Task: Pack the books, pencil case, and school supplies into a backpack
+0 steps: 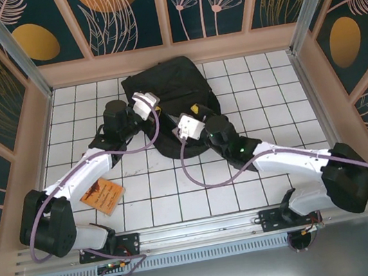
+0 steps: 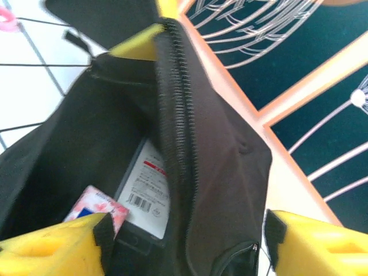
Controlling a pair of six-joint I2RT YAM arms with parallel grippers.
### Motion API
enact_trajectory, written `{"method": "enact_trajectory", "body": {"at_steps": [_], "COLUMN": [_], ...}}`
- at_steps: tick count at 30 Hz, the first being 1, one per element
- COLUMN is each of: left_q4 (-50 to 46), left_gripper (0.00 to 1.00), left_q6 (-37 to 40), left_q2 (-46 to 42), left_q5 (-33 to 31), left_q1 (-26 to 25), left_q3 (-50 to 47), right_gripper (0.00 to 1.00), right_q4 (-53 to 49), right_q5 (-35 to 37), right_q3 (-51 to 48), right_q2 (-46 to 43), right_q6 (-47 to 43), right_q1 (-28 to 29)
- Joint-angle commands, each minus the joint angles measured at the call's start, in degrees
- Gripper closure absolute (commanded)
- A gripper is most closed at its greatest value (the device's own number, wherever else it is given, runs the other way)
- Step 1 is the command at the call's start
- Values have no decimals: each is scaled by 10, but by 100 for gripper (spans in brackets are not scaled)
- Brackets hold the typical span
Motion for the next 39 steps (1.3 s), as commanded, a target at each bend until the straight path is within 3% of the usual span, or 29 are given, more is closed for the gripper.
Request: {"method": "enact_trajectory", "body": {"at_steps": [1,5,8,13,14,15,18,20,25,29,31,35,39], "left_q4": [24,29,31,50,54,60,65,50,-5,-122,-196,-258,-320], "left_gripper": [100,100,100,100,95,79,16,2,2,2,2,2,1], "left_q6": [-10,-11,-15,-42,-53,-74,-171,-225,-320,-402,-422,-492,-568], "left_q2": [-27,-33,-33,-33,-34,-36,-42,-47,-87,-111,-106,-112,-76], "left_q5": [19,10,8,-5,-10,-20,-46,-49,-93,-182,-220,-300,-306], "left_q1": [1,2,2,2,2,2,3,3,2,2,3,4,42], "left_q3": [-2,-8,-9,-12,-14,-12,2,20,50,82,106,87,79], "right_gripper": [44,82,99,100,100,100,100,100,100,100,100,100,100], "right_q4": [36,-18,-63,-140,-158,-176,-270,-354,-447,-474,-497,-556,-554], "right_q5": [8,-36,-78,-129,-144,-146,-102,-93,-127,-65,-116,-132,-214], "right_q3": [41,70,92,133,145,162,259,333,412,446,463,522,523], "right_q2": [24,36,37,31,30,31,60,84,98,105,103,119,108], "right_q6": [-6,4,13,16,24,42,135,200,257,432,477,547,556], "right_q1": [-25,-54,-69,-72,-75,-75,-83,-91,-102,-109,-119,-134,-146]}}
